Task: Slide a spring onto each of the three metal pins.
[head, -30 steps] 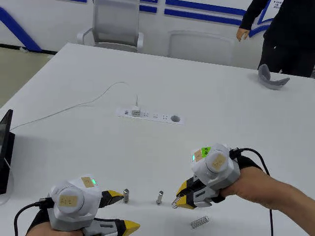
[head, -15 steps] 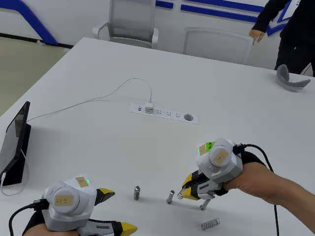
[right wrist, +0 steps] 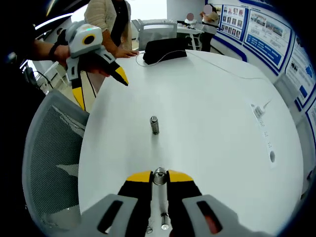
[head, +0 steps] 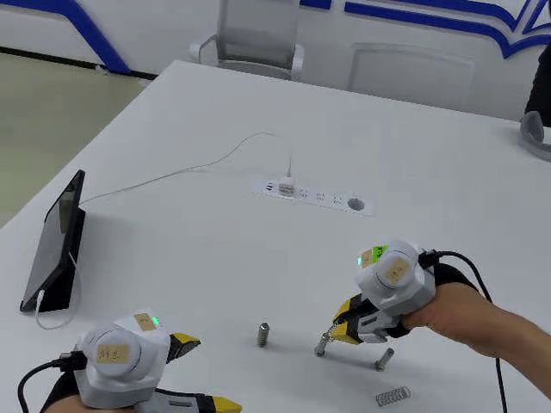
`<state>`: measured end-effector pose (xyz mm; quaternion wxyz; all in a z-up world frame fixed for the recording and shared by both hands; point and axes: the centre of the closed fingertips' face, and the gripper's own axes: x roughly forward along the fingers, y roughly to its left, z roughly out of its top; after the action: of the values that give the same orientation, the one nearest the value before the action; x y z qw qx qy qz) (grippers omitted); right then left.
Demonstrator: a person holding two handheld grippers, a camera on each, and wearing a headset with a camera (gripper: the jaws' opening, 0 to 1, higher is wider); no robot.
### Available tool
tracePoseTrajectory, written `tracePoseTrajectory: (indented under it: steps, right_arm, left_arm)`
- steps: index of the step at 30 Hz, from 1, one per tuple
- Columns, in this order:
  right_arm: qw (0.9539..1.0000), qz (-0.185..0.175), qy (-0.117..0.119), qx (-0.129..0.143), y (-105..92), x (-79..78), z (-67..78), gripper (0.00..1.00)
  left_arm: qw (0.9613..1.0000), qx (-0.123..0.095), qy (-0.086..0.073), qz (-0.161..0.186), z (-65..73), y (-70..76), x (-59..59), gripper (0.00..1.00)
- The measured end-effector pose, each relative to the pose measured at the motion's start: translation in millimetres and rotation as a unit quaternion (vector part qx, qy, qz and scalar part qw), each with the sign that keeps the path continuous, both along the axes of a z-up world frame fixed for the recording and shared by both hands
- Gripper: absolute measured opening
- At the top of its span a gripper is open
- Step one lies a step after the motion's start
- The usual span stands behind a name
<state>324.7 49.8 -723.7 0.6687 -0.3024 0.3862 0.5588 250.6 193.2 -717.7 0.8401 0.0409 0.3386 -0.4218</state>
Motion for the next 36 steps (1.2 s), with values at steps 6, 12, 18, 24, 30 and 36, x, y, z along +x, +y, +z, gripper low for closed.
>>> tracePoseTrajectory:
  steps: [6, 12, 18, 24, 30, 36]
  right_arm:
    - [0.9999, 0.007, -0.004, -0.01, 1.5, 1.7, -5.9, 0.13]
    - [0.9996, 0.018, -0.004, -0.021, 3.3, 0.4, -13.5, 0.13]
    - [0.9995, 0.021, -0.004, -0.023, 5.9, 3.1, -18.3, 0.13]
    - [0.9993, 0.027, -0.004, -0.027, 9.2, 3.1, -25.0, 0.13]
    - [0.9986, 0.039, -0.005, -0.036, 10.9, 2.1, -33.8, 0.13]
    - [0.9986, 0.036, -0.005, -0.039, 11.2, 3.0, -41.5, 0.13]
  left_arm:
    - [1.0, 0.0, 0.003, 0.006, -0.9, 3.5, -0.2, 0.69]
    - [0.9999, -0.001, 0.005, 0.009, -2.1, 5.1, -1.7, 0.69]
    - [0.9999, 0.0, 0.007, 0.01, -3.2, 6.3, -3.5, 0.68]
    - [0.9999, 0.0, 0.006, 0.013, -1.7, 7.6, -2.1, 0.68]
    - [0.9999, 0.0, 0.008, 0.013, -1.5, 8.6, -2.9, 0.68]
    - [0.9998, 0.003, 0.011, 0.013, -3.2, 10.6, -6.1, 0.68]
